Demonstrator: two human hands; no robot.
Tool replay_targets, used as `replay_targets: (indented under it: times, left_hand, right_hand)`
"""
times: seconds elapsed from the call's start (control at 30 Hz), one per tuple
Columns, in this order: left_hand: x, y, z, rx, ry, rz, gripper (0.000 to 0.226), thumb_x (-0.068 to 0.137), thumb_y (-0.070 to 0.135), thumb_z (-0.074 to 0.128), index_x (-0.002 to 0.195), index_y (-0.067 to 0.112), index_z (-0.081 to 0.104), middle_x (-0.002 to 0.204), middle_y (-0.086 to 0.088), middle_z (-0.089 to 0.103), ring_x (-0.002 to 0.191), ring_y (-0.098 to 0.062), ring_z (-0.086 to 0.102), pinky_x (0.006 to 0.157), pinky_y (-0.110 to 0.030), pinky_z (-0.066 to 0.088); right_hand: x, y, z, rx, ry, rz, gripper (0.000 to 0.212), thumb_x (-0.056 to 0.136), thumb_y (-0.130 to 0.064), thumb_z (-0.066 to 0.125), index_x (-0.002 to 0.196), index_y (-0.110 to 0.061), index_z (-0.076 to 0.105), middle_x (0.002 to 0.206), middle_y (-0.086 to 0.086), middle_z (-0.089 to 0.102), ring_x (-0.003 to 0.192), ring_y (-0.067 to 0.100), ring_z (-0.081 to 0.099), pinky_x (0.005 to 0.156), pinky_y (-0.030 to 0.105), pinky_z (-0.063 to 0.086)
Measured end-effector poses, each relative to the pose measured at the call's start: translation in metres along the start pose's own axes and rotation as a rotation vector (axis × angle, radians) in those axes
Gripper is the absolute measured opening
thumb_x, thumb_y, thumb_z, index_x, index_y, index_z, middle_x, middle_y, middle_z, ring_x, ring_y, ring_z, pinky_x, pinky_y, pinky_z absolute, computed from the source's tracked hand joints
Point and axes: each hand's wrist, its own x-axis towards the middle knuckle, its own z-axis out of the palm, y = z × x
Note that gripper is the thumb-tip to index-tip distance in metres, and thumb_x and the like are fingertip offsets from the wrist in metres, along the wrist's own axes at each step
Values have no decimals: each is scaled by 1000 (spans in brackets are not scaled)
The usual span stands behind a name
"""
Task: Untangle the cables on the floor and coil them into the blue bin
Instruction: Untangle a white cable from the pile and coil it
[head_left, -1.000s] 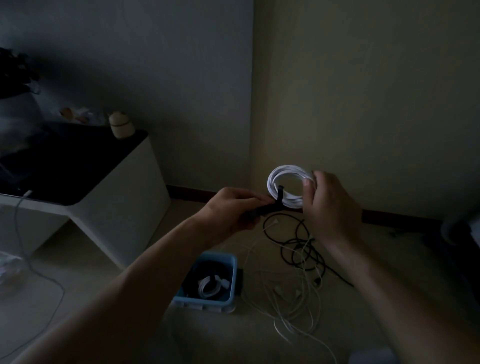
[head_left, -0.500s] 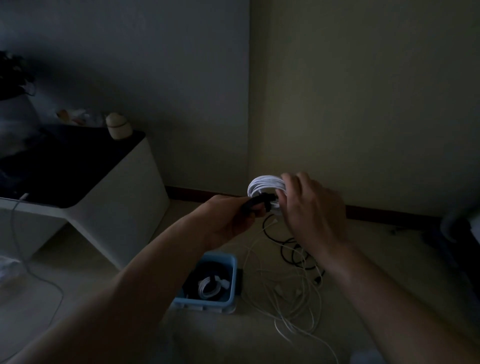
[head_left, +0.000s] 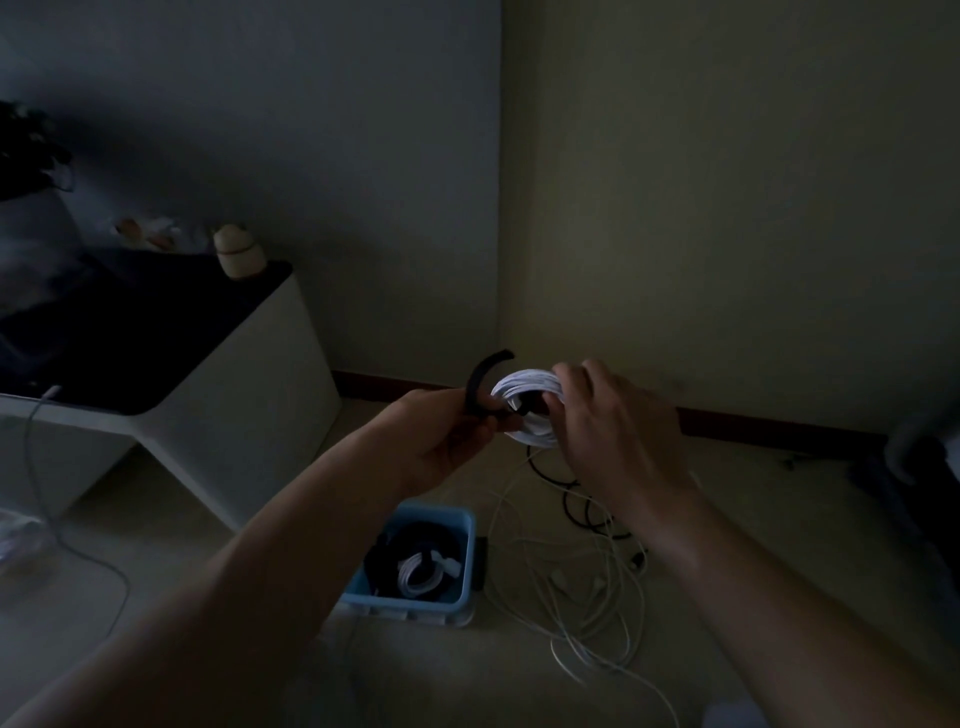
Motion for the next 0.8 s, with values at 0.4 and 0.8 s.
replay_targets:
  times: [0.4,0.8]
  left_hand:
    - [-12,2,-3,171,-96,64,24,90,-9,54,109,-7,69,108,-23,72,77,-17,70,70,-23,59]
    - [-4,-11,2,744,176,630,9,87,10,74,92,15,69,74,0,75,61,-18,72,54,-26,55]
  right_hand:
    - [-2,-2,1,49,-9,41,31,106,-37,37,103,-16,60,84,2,59,56,19,56,46,26,33]
    - [-3,-3,0,220,-45,82,20,102,-33,49,101,-16,59,84,0,61,56,20,57,44,23,24]
